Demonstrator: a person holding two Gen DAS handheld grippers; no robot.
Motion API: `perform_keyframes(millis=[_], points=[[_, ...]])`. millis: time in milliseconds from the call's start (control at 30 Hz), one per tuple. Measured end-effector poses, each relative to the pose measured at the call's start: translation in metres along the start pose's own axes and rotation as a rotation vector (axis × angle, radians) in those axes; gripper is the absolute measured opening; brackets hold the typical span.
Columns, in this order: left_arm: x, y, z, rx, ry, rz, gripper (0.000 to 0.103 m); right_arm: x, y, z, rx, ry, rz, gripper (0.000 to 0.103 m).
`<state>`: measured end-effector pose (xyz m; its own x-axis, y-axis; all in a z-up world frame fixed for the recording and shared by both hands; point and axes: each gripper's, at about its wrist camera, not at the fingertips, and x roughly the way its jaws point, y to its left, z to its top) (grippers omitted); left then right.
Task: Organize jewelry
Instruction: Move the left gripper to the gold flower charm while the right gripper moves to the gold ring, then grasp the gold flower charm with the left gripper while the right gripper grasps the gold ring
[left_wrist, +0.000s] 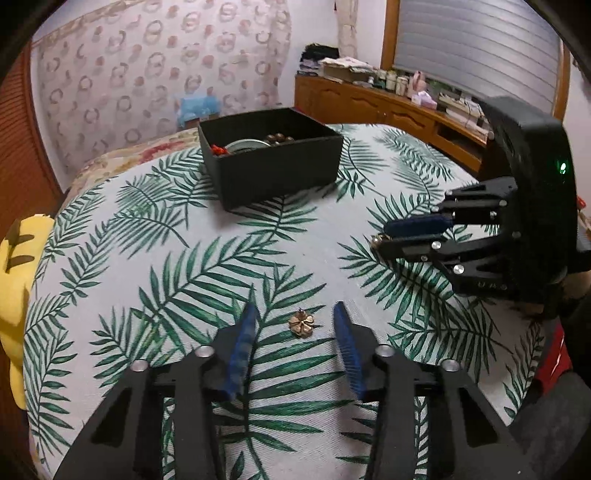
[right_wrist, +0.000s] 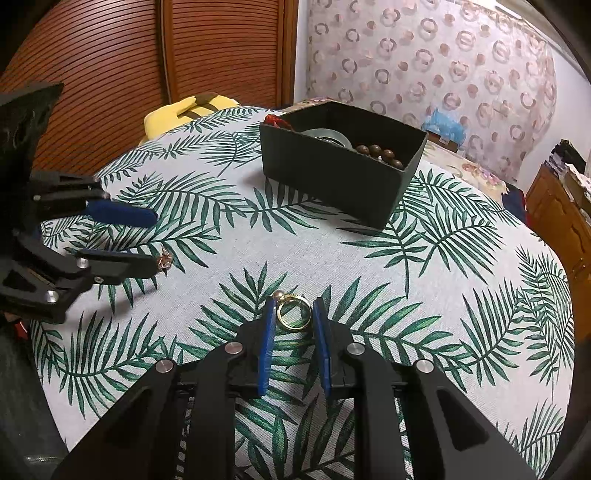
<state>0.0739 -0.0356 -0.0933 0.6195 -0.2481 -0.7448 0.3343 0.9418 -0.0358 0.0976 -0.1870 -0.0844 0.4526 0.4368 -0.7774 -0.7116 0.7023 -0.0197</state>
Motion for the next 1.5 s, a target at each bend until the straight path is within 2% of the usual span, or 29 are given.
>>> perform_keyframes(millis=[100, 167, 267, 567, 733, 1100, 1500], points=[[0.005, -0.004, -0.001, 0.016, 0.016, 0.006, 0.024, 0.0, 0.0, 0.0, 0.002, 0.0, -0.001, 0.022], [0.007, -0.007, -0.001, 0.032, 0.018, 0.01, 0.024, 0.0, 0.0, 0.0, 0.003, 0.0, 0.0, 0.022], [0.008, -0.007, -0.002, 0.033, 0.026, 0.007, 0.014, -0.001, 0.0, 0.0, 0.004, -0.001, -0.002, 0.022], [-0.001, -0.002, 0.006, 0.015, -0.012, 0.017, 0.014, -0.001, -0.001, 0.001, 0.0, -0.006, -0.001, 0.022], [-0.006, 0.003, 0.022, 0.017, -0.048, 0.034, 0.014, -0.011, -0.007, 0.009, 0.011, -0.05, 0.0, 0.022], [0.001, 0.022, 0.068, -0.004, -0.102, 0.051, 0.014, -0.032, -0.033, 0.06, 0.011, -0.169, 0.001, 0.022], [0.018, 0.044, 0.107, -0.035, -0.124, 0.049, 0.014, -0.004, -0.059, 0.1, 0.031, -0.185, 0.01, 0.023]])
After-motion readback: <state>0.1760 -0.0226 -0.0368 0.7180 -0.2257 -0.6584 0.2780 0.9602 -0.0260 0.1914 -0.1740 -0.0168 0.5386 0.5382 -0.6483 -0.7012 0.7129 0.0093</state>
